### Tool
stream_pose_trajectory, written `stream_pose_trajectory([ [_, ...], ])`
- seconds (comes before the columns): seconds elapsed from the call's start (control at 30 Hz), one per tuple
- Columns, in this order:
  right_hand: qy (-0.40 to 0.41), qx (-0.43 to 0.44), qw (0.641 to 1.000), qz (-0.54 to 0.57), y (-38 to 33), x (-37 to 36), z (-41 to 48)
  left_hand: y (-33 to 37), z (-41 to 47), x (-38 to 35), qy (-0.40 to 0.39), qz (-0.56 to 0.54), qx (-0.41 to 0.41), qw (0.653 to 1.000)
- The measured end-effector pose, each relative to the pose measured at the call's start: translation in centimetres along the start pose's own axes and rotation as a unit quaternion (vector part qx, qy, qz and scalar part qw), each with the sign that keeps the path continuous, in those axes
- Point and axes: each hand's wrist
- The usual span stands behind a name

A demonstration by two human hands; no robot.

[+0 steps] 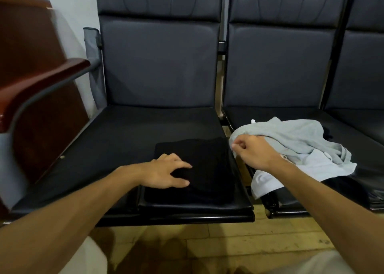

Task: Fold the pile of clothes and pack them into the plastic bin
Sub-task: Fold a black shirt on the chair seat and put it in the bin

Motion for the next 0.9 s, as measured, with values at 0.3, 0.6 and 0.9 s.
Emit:
stream_pose_trajectory([
  [0.3, -0.323, 0.173, 0.925, -0.099, -7.1, -0.2, -1.1, -5.2, -4.2, -1.0, 0.056, 0.010, -0.005, 0.998],
  [0.6, -0.169, 0.157, 0.968, -0.103, -5.9, -0.4, -0.9, -5.7, -6.7, 0.3, 0.173, 0.116, -0.036, 0.977],
  [0.9, -0.198, 0.184, 0.961, -0.050, -7.6, -0.9, -1.9, -7.0, -8.1, 1.5, 0.130, -0.012, 0.009, 0.991],
])
Point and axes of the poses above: each hand's wrist, its own z-axis towards the middle knuckle, its own x-axis out of the back of the hand, y = z × x, and after that the axes turned 2 degrees about -z, right-handed
